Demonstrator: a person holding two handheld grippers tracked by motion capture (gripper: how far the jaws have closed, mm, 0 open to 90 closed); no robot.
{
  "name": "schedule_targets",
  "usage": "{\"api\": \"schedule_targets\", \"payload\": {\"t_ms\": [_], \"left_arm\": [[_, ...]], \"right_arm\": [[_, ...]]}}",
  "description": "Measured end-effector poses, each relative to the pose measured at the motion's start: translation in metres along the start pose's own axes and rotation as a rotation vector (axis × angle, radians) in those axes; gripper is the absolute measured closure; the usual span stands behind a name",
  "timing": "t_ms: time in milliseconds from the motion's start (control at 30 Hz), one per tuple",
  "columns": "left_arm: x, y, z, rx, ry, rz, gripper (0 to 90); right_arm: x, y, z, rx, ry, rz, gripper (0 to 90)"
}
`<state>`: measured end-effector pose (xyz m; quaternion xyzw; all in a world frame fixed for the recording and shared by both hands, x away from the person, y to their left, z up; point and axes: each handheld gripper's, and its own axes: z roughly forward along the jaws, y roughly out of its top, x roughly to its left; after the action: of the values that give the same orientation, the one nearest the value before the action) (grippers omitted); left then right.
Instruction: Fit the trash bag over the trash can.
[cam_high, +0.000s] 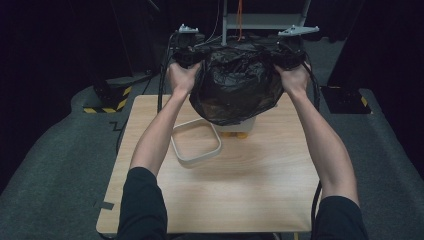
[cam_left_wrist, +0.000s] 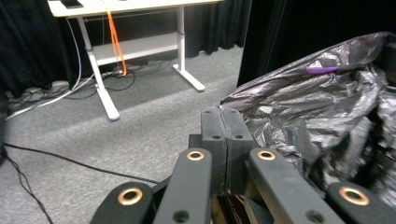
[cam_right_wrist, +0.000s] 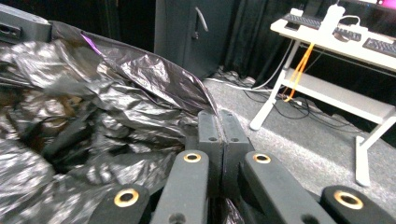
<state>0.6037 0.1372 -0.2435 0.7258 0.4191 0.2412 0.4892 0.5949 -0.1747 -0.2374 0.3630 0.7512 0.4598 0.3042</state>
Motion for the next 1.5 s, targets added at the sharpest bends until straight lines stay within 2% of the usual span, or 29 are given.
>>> {"api": "schedule_targets", "payload": {"t_ms": [167,267,367,500,633,833,867,933,1067,1200,1300,1500], "left_arm": [[0.004,0.0,0.011,0.013,0.016,-0.005,89.3],[0.007,0.0,0.014,0.015,0.025,0.001,89.3],[0.009,0.002,0.021,0.023,0.032,0.001,89.3],[0.01,0.001,0.031,0.04,0.038,-0.002,89.4],[0.012,0.0,0.038,0.044,0.032,-0.023,89.4],[0.016,-0.003,0.049,0.077,0.025,-0.039,89.4],[0.018,-0.006,0.053,0.095,0.022,-0.048,89.4],[0.02,-0.008,0.055,0.106,0.015,-0.063,89.4],[0.023,-0.013,0.059,0.136,0.005,-0.068,89.4],[0.024,-0.019,0.059,0.139,-0.007,-0.083,89.2],[0.025,-0.022,0.052,0.091,0.0,-0.106,84.0],[0.027,-0.021,0.024,-0.003,0.036,-0.117,62.5]], "right_arm": [[-0.004,0.002,0.012,0.013,-0.014,0.008,90.0],[-0.008,0.002,0.018,0.018,-0.002,0.032,90.0],[-0.01,0.003,0.023,0.027,-0.009,0.017,89.9],[-0.015,0.003,0.028,0.03,-0.016,0.026,89.9],[-0.02,0.001,0.034,0.047,-0.015,0.034,89.9],[-0.024,-0.003,0.041,0.071,-0.01,0.057,89.9],[-0.026,-0.006,0.045,0.088,0.001,0.072,89.8],[-0.027,-0.007,0.048,0.101,0.007,0.072,89.8],[-0.028,-0.013,0.054,0.136,0.031,0.086,89.8],[-0.028,-0.022,0.057,0.158,0.053,0.105,89.7],[-0.027,-0.025,0.056,0.157,0.064,0.114,88.0],[-0.028,-0.017,0.027,0.044,0.019,0.121,70.4]]}}
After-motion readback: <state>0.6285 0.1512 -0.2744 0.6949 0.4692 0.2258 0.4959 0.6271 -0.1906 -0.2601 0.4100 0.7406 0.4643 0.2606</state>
